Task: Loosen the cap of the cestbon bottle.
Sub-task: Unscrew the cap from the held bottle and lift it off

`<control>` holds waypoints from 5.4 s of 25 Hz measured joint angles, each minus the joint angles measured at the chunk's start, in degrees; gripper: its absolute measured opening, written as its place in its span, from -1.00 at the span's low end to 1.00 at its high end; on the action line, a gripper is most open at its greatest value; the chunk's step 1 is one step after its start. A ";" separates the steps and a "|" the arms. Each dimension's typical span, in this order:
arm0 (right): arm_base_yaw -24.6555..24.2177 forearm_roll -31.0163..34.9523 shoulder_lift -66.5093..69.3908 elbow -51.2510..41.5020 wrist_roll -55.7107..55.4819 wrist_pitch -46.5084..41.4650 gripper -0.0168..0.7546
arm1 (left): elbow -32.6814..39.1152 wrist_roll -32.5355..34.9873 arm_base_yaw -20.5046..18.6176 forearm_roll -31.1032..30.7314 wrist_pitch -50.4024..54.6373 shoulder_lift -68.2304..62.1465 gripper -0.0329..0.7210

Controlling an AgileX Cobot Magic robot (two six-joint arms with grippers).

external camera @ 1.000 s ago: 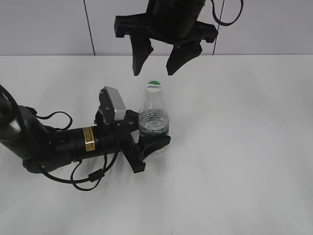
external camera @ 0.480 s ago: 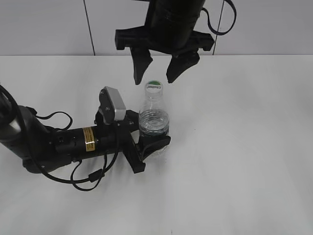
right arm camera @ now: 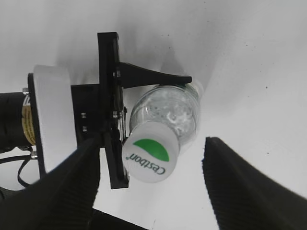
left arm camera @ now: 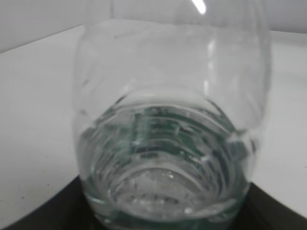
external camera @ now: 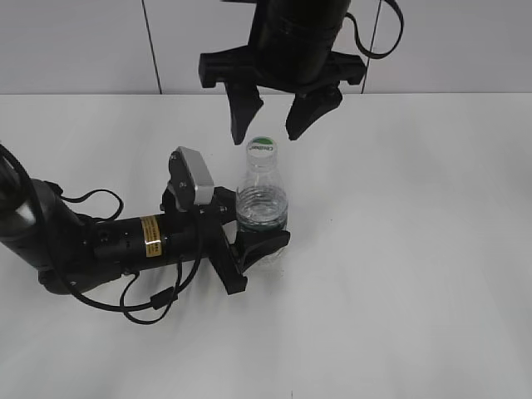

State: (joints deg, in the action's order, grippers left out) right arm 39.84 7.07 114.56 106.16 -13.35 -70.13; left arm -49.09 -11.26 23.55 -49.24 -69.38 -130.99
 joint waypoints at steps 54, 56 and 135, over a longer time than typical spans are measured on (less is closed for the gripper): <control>0.00 2.08 1.69 -0.84 28.83 0.06 -0.18 | 0.00 0.00 0.00 -0.42 0.00 0.00 0.19; 0.00 2.16 1.69 -0.84 33.31 0.06 -0.18 | 0.00 0.05 0.00 -0.42 -0.05 0.00 0.19; 0.00 1.32 1.70 -0.84 79.21 0.08 0.58 | 0.00 0.09 0.00 -0.96 -0.20 0.00 0.19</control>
State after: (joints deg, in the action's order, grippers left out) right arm 39.84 8.39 116.26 105.32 65.86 -70.05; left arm -49.09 -11.16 23.55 -50.20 -69.58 -130.99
